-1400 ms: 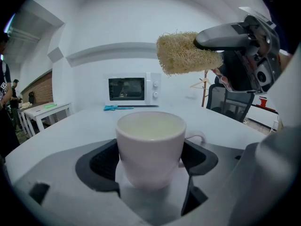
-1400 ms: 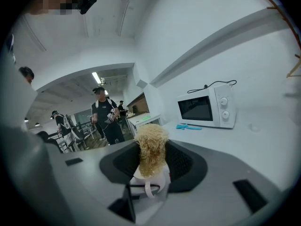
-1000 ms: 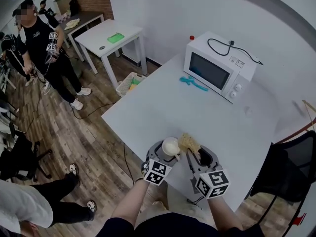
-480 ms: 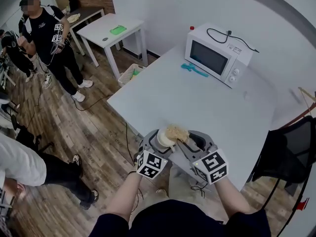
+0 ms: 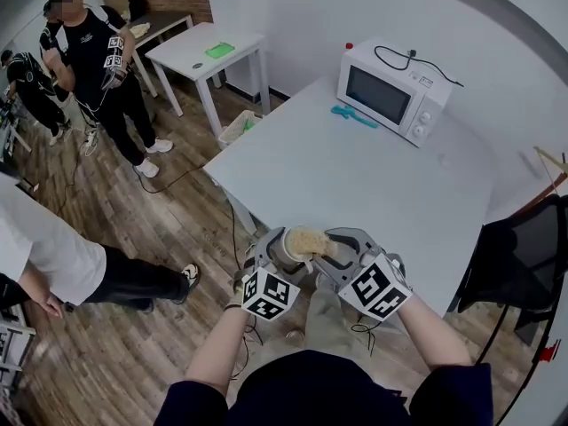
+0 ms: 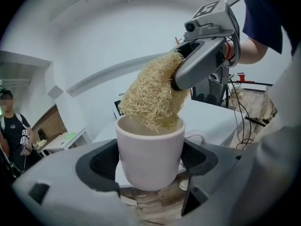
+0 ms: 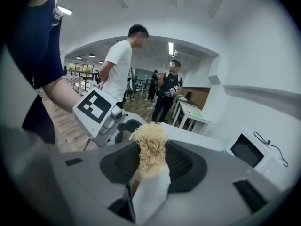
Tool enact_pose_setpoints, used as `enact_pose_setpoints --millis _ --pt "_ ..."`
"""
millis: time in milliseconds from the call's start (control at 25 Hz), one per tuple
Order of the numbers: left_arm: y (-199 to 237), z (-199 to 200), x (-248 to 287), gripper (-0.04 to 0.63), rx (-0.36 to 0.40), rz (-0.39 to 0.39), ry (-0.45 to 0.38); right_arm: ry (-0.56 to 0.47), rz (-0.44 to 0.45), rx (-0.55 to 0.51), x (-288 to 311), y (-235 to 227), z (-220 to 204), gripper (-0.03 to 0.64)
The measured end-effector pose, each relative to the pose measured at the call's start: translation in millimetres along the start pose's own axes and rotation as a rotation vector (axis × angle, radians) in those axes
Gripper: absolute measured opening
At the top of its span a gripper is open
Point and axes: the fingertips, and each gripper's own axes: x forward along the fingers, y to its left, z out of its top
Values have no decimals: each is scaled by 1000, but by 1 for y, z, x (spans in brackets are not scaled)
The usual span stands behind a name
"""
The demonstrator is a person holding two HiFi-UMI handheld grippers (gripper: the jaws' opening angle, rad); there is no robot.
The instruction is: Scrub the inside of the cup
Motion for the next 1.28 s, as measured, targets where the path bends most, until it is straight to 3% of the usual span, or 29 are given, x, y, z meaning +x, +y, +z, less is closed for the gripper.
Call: enact_pose_setpoints --millis 480,720,1000,1280 --pt "-22 -5 -30 397 167 10 41 200 181 -358 15 50 -1 160" --pt "-30 -2 -38 397 191 7 33 250 235 -493 34 69 -10 160" --pt "-34 4 -44 397 211 9 25 273 270 -519 42 77 -14 160" --pt "-35 -5 -42 397 213 7 30 284 273 -441 48 79 -16 160"
